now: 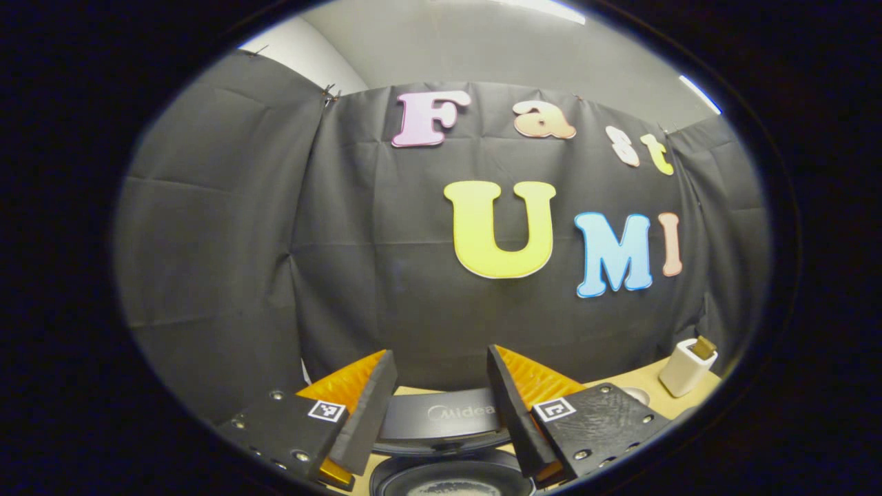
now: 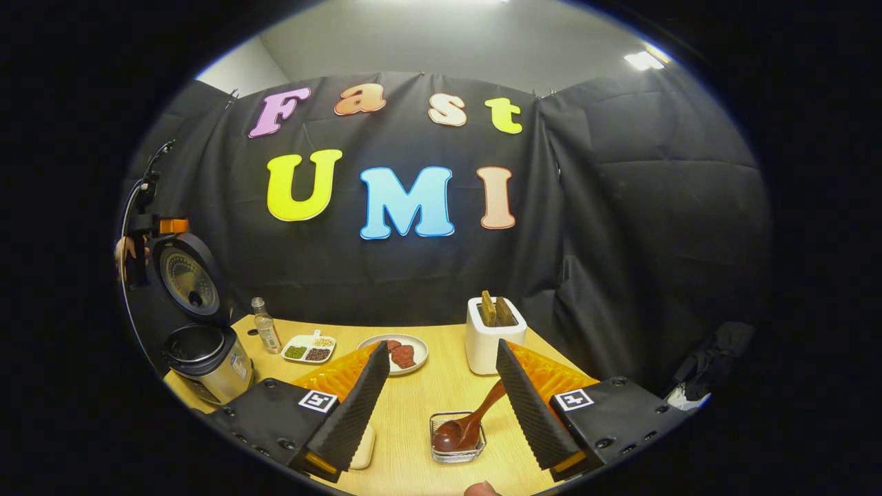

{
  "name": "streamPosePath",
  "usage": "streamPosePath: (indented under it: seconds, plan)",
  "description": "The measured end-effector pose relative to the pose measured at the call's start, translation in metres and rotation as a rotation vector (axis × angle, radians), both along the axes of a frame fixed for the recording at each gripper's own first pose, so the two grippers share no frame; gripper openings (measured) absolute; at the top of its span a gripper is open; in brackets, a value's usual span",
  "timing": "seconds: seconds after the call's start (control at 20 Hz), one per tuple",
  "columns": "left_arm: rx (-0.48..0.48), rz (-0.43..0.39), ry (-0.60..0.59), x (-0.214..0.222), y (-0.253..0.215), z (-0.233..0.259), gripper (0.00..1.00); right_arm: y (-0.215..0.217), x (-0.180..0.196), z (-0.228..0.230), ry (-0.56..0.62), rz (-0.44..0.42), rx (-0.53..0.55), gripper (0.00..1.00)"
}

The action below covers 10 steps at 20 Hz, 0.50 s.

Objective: Close the left gripper, press the button to open the rice cooker; take a wooden spoon from the chopstick holder with the right hand, scoop a spoonful of rice and pour it into the rice cooker, then put the wooden spoon back into the chopstick holder.

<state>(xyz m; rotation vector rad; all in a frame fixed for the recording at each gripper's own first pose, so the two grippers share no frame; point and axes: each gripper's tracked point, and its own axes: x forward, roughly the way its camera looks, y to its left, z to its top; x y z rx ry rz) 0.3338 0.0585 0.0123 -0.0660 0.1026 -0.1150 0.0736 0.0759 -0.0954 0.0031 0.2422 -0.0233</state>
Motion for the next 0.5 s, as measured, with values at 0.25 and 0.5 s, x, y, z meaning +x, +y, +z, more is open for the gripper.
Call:
streamPosePath:
  seconds: [0.25, 0.5]
  plan:
    - [0.009, 0.026, 0.014, -0.044, 0.001, -0.014, 0.82, -0.016, -0.002, 0.003, 0.001, 0.013, 0.034, 0.99]
    - [0.015, 0.035, 0.05, -0.086, -0.002, -0.037, 0.83, -0.023, -0.001, 0.011, -0.019, 0.053, 0.036, 0.98]
